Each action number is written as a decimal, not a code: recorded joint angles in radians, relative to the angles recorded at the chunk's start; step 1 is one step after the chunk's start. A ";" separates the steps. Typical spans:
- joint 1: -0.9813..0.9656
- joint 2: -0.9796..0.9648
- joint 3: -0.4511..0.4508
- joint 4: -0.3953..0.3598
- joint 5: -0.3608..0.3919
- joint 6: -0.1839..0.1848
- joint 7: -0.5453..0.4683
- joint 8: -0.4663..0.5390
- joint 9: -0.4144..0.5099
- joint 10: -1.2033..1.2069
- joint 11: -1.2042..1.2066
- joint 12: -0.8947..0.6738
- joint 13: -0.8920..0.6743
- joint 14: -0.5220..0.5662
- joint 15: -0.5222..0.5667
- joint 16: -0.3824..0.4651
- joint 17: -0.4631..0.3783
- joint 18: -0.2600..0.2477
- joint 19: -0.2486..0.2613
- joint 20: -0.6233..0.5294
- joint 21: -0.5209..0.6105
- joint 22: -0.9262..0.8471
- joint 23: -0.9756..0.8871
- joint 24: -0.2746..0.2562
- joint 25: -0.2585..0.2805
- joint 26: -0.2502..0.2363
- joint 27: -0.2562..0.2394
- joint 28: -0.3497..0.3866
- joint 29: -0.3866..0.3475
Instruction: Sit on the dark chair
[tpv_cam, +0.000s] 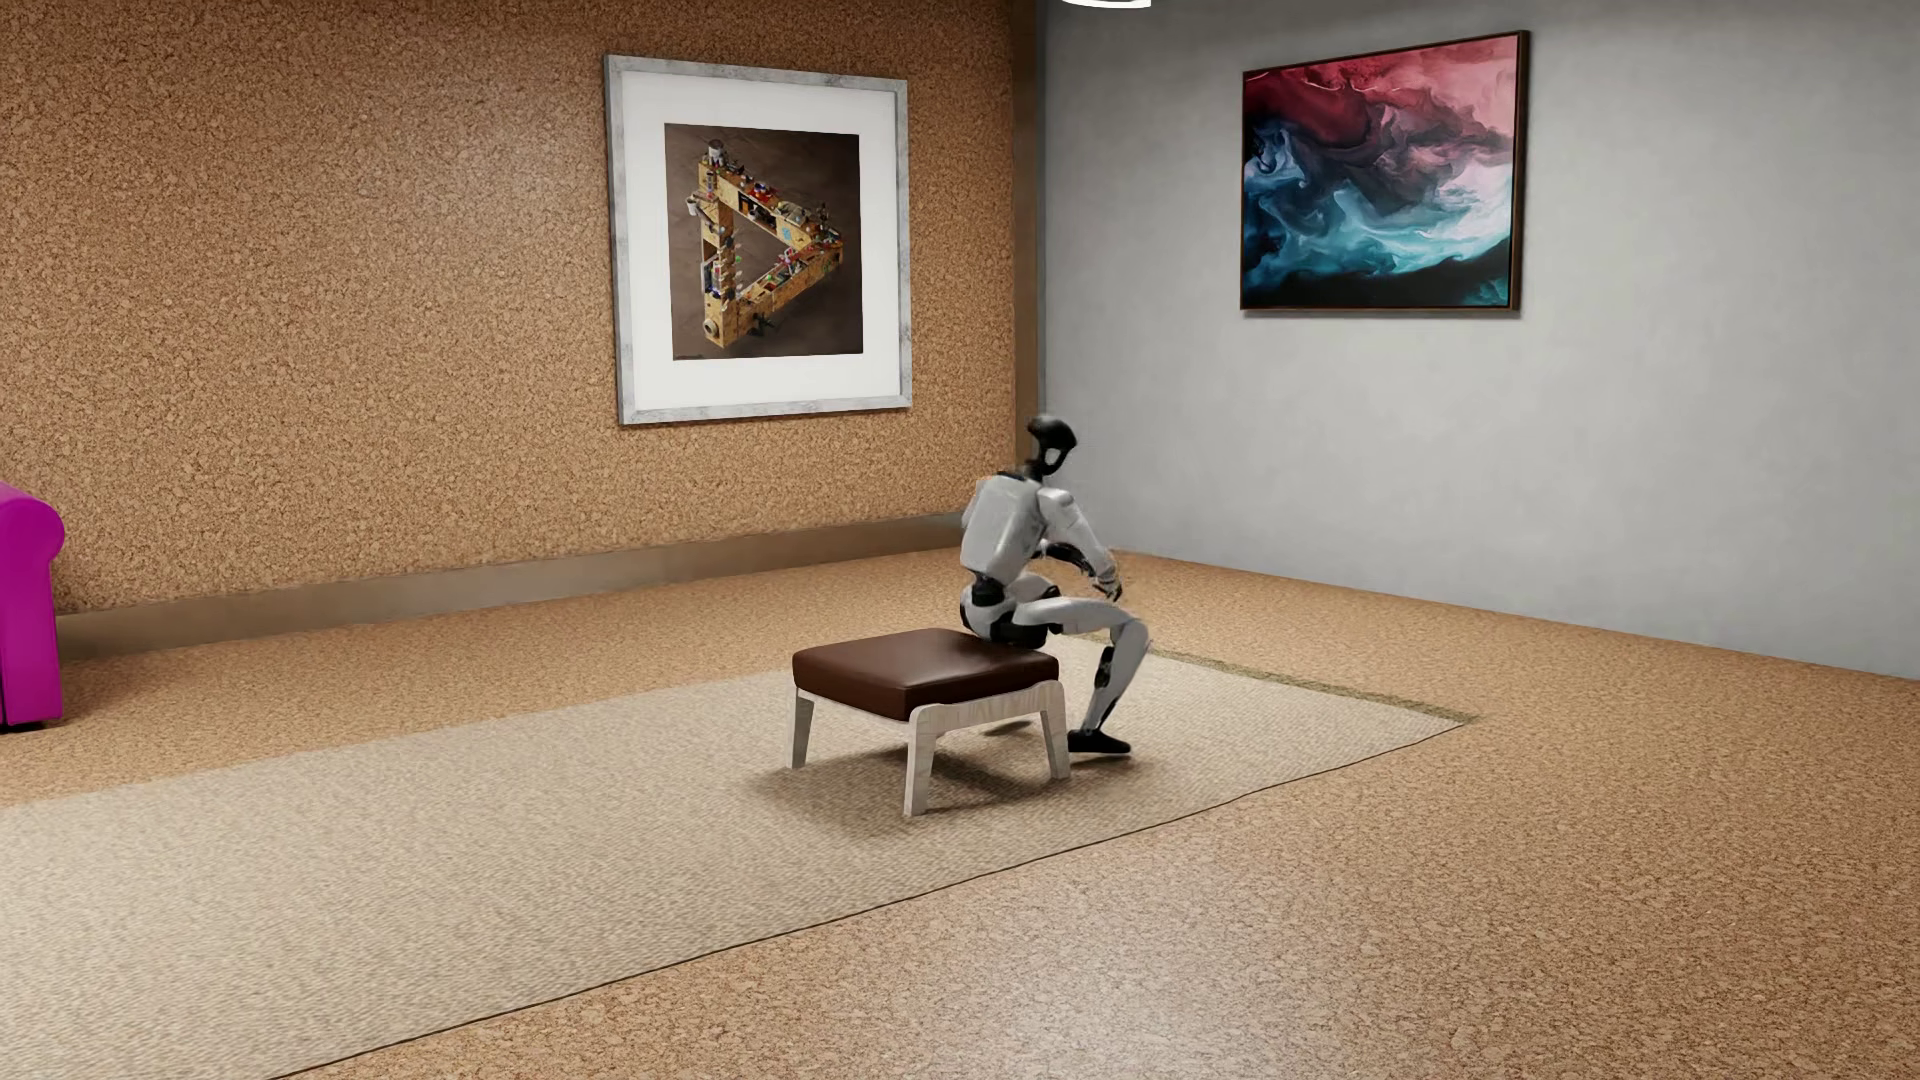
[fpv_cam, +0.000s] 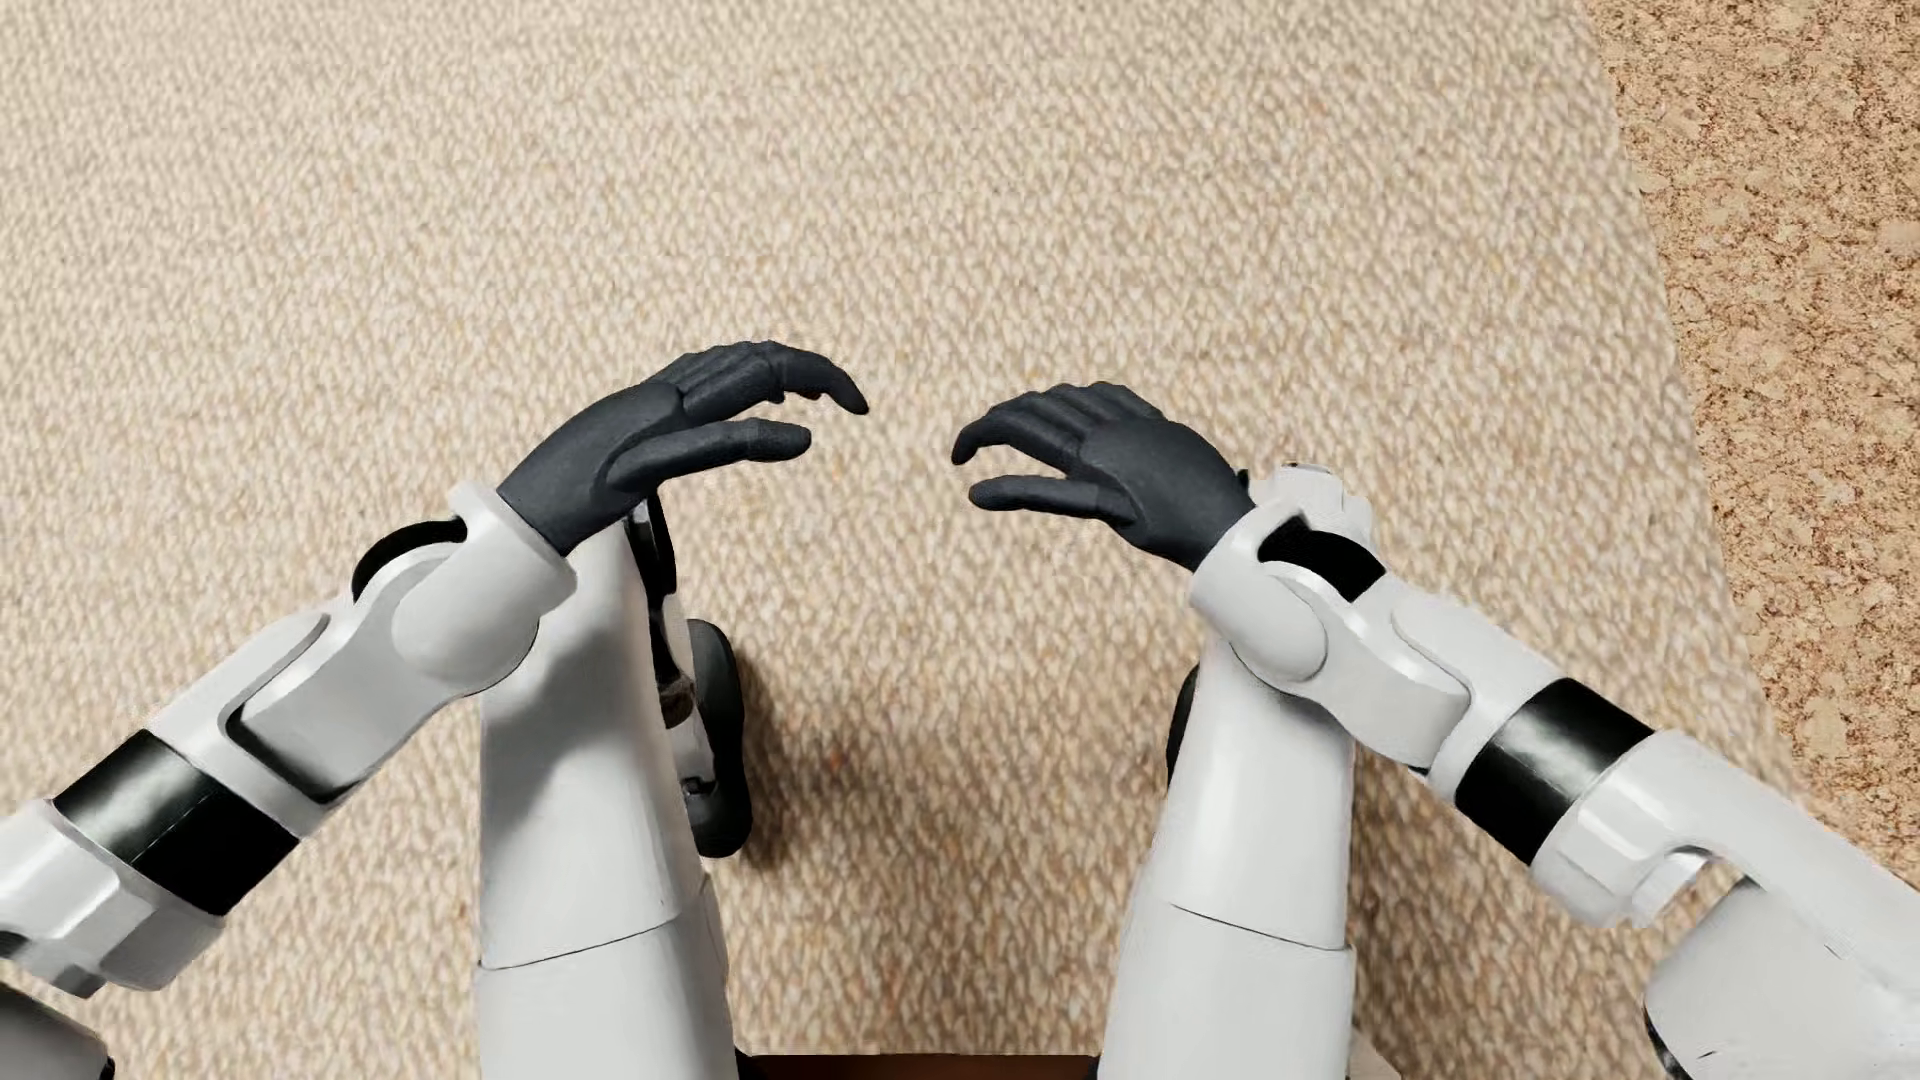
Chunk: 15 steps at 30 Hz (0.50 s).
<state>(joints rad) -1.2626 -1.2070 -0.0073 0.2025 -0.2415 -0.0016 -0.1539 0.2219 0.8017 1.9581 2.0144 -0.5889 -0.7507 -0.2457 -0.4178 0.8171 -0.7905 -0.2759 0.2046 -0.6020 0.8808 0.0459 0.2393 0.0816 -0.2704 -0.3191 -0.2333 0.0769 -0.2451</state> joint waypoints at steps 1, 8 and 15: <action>0.029 0.023 -0.003 0.000 0.004 -0.006 0.003 0.000 -0.012 -0.005 -0.003 0.052 0.058 0.010 0.011 -0.039 0.055 0.003 -0.007 0.049 -0.067 0.033 0.051 0.015 -0.001 0.012 0.015 -0.016 0.010; 0.159 0.179 -0.003 -0.013 0.040 0.002 0.009 -0.026 -0.112 -0.020 -0.030 0.331 0.368 0.033 0.036 -0.345 0.385 0.057 -0.050 0.287 -0.414 0.366 0.373 -0.109 0.244 0.097 0.126 0.166 -0.108; 0.188 0.243 0.007 -0.042 0.076 0.016 0.008 -0.030 -0.212 0.003 -0.029 0.398 0.560 0.020 0.038 -0.413 0.357 0.107 -0.075 0.285 -0.485 0.935 0.831 0.035 0.094 0.212 0.197 -0.207 0.351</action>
